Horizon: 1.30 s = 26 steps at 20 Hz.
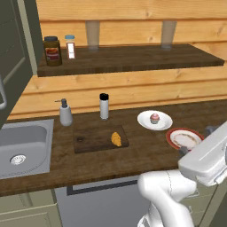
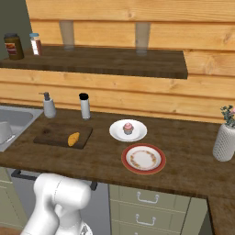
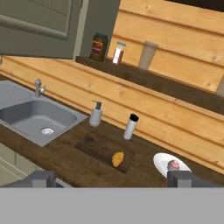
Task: From the different types of pastries on the counter, select a croissant and place it on the cutting board. Then retrieve a jar of jam from the cabinet and place it alongside the croissant on the cutting board.
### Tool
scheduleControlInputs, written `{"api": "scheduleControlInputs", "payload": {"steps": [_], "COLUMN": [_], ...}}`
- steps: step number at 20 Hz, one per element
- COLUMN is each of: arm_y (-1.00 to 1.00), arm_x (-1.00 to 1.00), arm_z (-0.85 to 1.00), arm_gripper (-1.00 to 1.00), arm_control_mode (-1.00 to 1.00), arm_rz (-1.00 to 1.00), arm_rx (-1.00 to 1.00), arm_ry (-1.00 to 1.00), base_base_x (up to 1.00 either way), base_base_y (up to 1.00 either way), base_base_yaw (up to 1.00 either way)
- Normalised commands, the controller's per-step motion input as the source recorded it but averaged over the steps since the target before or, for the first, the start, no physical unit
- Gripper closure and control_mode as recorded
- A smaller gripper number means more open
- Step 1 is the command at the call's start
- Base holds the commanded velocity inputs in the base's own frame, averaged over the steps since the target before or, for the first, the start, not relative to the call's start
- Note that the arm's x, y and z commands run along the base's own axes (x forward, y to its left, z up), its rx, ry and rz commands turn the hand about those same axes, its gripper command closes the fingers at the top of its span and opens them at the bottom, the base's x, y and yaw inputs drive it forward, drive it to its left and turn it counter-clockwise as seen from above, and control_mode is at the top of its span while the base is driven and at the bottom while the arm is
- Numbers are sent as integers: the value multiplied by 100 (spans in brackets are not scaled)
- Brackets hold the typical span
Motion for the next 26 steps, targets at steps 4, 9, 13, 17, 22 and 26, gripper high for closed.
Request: {"api": "scheduleControlInputs", "payload": {"steps": [4, 9, 13, 17, 22, 26], "arm_y": [0, 0, 0, 0, 0, 0], "arm_x": [-23, -20, -49, 0, 0, -8], "arm_z": [0, 0, 0, 0, 0, 25], "arm_gripper": [-100, -100, -100, -100, -100, -100], "arm_control_mode": [-100, -100, -100, -100, -100, -100], "arm_rz": [-7, 0, -2, 0, 0, 0], "arm_rx": [1, 1, 0, 0, 0, 0], "arm_ry": [-6, -2, -14, -2, 0, -7], "base_base_x": [0, 0, 0, 0, 0, 0], "base_base_y": [0, 0, 0, 0, 0, 0], "base_base_yaw": [0, 0, 0, 0, 0, 0]}}
